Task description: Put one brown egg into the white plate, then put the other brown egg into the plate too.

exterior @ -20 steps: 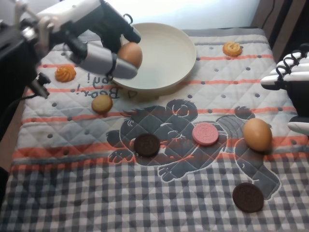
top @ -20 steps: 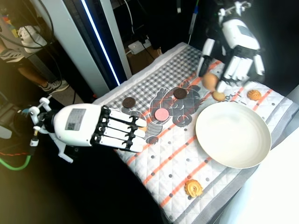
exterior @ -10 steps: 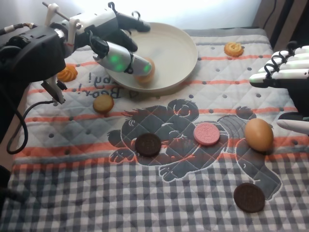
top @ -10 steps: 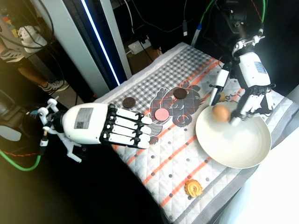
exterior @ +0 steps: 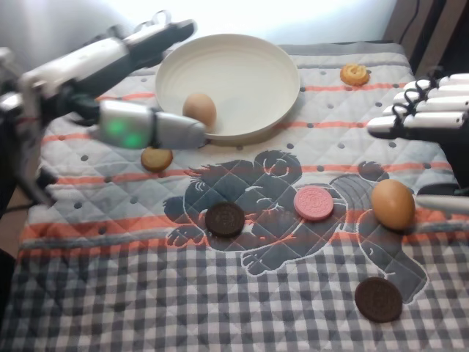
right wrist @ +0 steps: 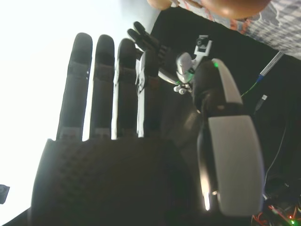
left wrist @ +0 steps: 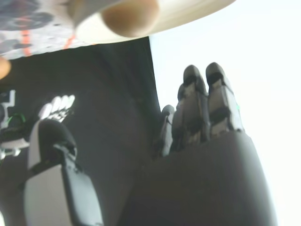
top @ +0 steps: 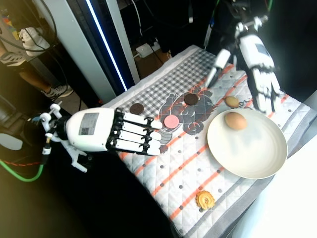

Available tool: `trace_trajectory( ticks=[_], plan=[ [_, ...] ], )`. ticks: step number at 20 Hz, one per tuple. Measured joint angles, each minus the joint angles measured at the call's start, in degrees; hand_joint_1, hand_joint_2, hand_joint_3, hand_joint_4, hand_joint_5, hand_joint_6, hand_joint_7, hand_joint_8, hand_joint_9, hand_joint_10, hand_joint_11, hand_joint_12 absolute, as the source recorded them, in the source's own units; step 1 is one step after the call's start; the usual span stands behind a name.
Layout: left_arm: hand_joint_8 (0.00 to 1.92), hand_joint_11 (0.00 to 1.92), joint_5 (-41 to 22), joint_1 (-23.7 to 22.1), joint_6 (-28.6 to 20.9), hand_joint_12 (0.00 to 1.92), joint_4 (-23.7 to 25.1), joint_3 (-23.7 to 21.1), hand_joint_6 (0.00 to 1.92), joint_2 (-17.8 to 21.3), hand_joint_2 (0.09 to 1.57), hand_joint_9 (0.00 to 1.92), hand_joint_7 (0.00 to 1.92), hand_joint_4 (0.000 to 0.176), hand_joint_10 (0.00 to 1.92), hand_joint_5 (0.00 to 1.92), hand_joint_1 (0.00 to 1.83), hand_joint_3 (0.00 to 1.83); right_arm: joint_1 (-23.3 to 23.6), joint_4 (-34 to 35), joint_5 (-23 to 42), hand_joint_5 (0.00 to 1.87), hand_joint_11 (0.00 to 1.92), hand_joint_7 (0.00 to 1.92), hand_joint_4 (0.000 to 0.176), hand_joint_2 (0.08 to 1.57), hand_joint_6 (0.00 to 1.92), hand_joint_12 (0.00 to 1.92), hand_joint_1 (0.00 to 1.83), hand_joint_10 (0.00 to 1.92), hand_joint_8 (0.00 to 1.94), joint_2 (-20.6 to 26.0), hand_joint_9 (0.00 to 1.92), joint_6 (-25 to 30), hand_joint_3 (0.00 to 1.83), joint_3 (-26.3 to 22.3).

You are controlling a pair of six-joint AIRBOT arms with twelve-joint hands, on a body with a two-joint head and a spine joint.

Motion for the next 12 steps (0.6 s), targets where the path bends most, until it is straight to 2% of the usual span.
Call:
trace_trajectory(
  ticks=[1, 2, 5, 7, 8, 9, 10, 11, 12],
  plan=[
    [0.0, 0.0, -2.2, 2.1, -1.2, 0.03, 1.0, -2.8, 0.0, 2.5, 0.81, 0.0, 0.0, 0.176, 0.0, 0.0, 0.57, 0.0, 0.0, -0.1, -0.1, 0.39, 0.44, 0.52, 0.115, 1.04, 0.0, 0.0, 0.86, 0.0, 0.0, -0.3, 0.48, 0.0, 0.0, 0.0],
    [0.0, 0.0, -3.7, 3.3, -1.3, 0.01, 1.5, -4.3, 0.0, 3.5, 0.8, 0.0, 0.0, 0.176, 0.0, 0.0, 0.58, 0.0, 0.0, -0.1, -0.5, 0.36, 0.42, 0.46, 0.128, 1.01, 0.0, 0.0, 0.85, 0.0, 0.0, -0.5, 0.44, 0.0, 0.0, 0.0],
    [0.0, 0.0, -7.3, 7.1, -1.5, 0.0, 3.7, -8.8, 0.0, 5.8, 0.78, 0.0, 0.0, 0.176, 0.0, 0.0, 0.64, 0.0, 0.0, -1.2, -2.1, 0.35, 0.48, 0.45, 0.113, 0.95, 0.0, 0.03, 0.95, 0.01, 0.0, -1.1, 0.45, 0.0, 0.0, 0.2],
    [0.0, 0.0, -7.8, 8.2, -1.5, 0.0, 5.0, -10.6, 0.0, 6.7, 0.79, 0.0, 0.0, 0.176, 0.0, 0.0, 0.64, 0.0, 0.0, -1.4, -3.7, 0.37, 0.49, 0.46, 0.127, 0.92, 0.01, 0.05, 0.97, 0.01, 0.01, -2.3, 0.47, 0.0, 0.0, 0.7],
    [0.0, 0.0, -8.3, 8.7, -1.5, 0.0, 5.9, -11.0, 0.0, 7.1, 0.79, 0.0, 0.0, 0.176, 0.0, 0.0, 0.64, 0.0, 0.0, -2.0, -4.7, 0.38, 0.51, 0.47, 0.125, 0.92, 0.01, 0.06, 0.98, 0.01, 0.01, -2.9, 0.49, 0.0, 0.0, 1.1],
    [0.0, 0.0, -8.5, 8.9, -1.5, 0.0, 5.8, -11.2, 0.0, 7.1, 0.8, 0.0, 0.0, 0.176, 0.0, 0.0, 0.62, 0.0, 0.0, -2.4, -5.2, 0.38, 0.45, 0.49, 0.103, 0.92, 0.01, 0.33, 0.99, 0.0, 0.03, -3.1, 0.55, 0.0, 0.0, 1.3],
    [0.0, 0.0, -8.4, 8.9, -1.5, 0.0, 5.8, -11.3, 0.0, 7.1, 0.81, 0.0, 0.0, 0.176, 0.0, 0.0, 0.62, 0.0, 0.0, -2.6, -5.7, 0.39, 0.33, 0.53, 0.09, 0.92, 0.0, 0.71, 1.0, 0.0, 0.01, -3.1, 0.59, 0.0, 0.0, 1.3],
    [0.0, 0.0, -8.5, 9.0, -1.4, 0.0, 5.7, -11.3, 0.0, 7.1, 0.82, 0.0, 0.0, 0.176, 0.0, 0.0, 0.61, 0.01, 0.0, -2.6, -5.8, 0.42, 0.26, 0.58, 0.087, 0.91, 0.0, 0.95, 0.99, 0.01, 0.0, -3.1, 0.63, 0.0, 0.0, 1.3],
    [0.0, 0.0, -8.6, 9.1, -1.4, 0.0, 5.7, -11.3, 0.0, 7.1, 0.83, 0.0, 0.0, 0.176, 0.0, 0.0, 0.59, 0.01, 0.0, -2.5, -5.9, 0.46, 0.25, 0.65, 0.101, 0.93, 0.0, 1.05, 0.97, 0.02, 0.01, -3.1, 0.69, 0.0, 0.0, 1.4]
  ],
)
